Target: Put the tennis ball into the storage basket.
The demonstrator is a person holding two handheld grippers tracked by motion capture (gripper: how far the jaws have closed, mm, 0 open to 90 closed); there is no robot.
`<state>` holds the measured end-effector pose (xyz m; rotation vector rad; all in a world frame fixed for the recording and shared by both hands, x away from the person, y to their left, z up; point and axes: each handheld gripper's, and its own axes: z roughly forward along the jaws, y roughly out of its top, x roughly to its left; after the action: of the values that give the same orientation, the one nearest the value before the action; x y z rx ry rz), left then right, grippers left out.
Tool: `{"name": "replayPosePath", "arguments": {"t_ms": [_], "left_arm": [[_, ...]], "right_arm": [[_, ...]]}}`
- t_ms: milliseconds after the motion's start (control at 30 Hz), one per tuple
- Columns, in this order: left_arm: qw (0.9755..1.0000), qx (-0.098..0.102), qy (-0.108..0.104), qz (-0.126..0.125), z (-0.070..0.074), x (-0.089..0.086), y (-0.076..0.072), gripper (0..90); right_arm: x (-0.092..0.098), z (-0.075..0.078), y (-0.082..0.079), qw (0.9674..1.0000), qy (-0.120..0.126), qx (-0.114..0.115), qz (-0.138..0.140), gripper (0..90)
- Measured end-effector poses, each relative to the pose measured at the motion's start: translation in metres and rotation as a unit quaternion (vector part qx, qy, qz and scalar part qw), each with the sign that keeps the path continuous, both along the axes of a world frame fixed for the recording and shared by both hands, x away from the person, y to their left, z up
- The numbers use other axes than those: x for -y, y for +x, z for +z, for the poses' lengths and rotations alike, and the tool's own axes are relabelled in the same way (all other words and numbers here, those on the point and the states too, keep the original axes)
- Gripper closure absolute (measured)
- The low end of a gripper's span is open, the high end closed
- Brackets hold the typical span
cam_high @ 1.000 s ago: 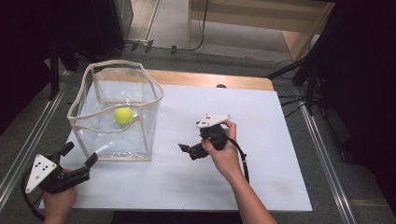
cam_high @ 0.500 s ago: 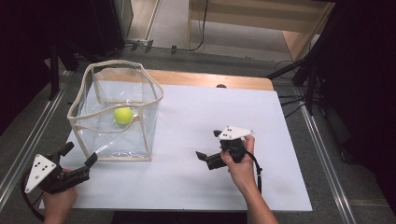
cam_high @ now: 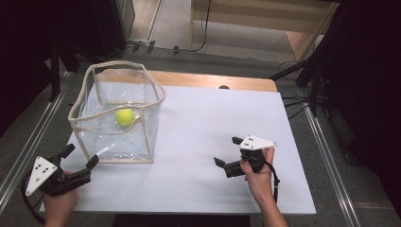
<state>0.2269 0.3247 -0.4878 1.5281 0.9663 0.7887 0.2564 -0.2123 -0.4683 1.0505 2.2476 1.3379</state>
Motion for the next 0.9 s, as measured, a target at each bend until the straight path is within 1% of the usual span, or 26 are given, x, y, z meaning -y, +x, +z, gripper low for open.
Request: {"name": "replayPosePath", "arguments": {"t_ms": [33,133,200,233,333,367,400,533,600,633,667,700,733,767,800,900], "left_arm": [[1.0000,0.001,0.000,0.000,0.000,0.000,0.000,10.4],[1.0000,0.001,-0.001,0.000,0.000,0.000,0.000,10.4],[1.0000,0.000,0.000,0.000,0.000,0.000,0.000,10.4],[1.0000,0.000,0.000,0.000,0.000,-0.001,0.000,10.4],[1.0000,0.001,0.000,0.000,0.000,0.000,0.000,10.4],[1.0000,0.001,-0.001,0.000,0.000,0.000,-0.001,10.4],[1.0000,0.001,-0.001,0.000,0.000,0.000,-0.001,10.4],[1.0000,0.002,0.001,0.002,0.000,0.001,-0.001,10.4],[1.0000,0.002,0.004,0.002,0.000,0.001,-0.001,10.4],[1.0000,0.001,0.005,0.002,0.000,0.001,-0.001,10.4],[1.0000,0.002,0.005,0.002,0.000,0.001,-0.001,10.4],[1.0000,0.002,0.006,0.001,0.000,0.001,-0.001,10.4],[1.0000,0.002,0.006,0.001,0.000,0.001,-0.001,10.4],[1.0000,0.002,0.007,0.001,0.000,0.001,-0.001,10.4],[1.0000,0.002,0.006,0.001,0.000,0.001,-0.001,10.4],[1.0000,0.002,0.007,0.001,0.000,0.001,-0.001,10.4]], "right_arm": [[0.006,-0.003,-0.002,1.0000,-0.002,-0.003,-0.006,0.0],[0.014,-0.008,-0.006,0.9999,0.002,-0.005,-0.014,0.0],[0.016,-0.009,-0.007,0.9998,0.002,-0.006,-0.016,0.0],[0.022,-0.013,-0.010,0.9997,0.005,-0.008,-0.022,0.0],[0.027,-0.015,-0.012,0.9996,0.005,-0.007,-0.026,0.0],[0.032,-0.018,-0.015,0.9994,0.008,-0.008,-0.033,0.0],[0.032,-0.018,-0.015,0.9994,0.008,-0.008,-0.033,0.0],[0.046,-0.023,-0.022,0.9989,0.011,-0.006,-0.046,0.0],[0.048,-0.023,-0.023,0.9987,0.013,-0.008,-0.049,0.0],[0.054,-0.025,-0.026,0.9984,0.013,-0.006,-0.055,0.0],[0.054,-0.025,-0.026,0.9984,0.013,-0.006,-0.055,0.0],[0.059,-0.026,-0.029,0.9979,0.015,-0.008,-0.063,0.0],[0.059,-0.026,-0.029,0.9979,0.015,-0.008,-0.063,0.0],[0.065,-0.028,-0.031,0.9975,0.016,-0.007,-0.068,0.0],[0.065,-0.028,-0.031,0.9975,0.016,-0.007,-0.068,0.0],[0.073,-0.030,-0.036,0.9968,0.017,-0.007,-0.078,0.0]]}}
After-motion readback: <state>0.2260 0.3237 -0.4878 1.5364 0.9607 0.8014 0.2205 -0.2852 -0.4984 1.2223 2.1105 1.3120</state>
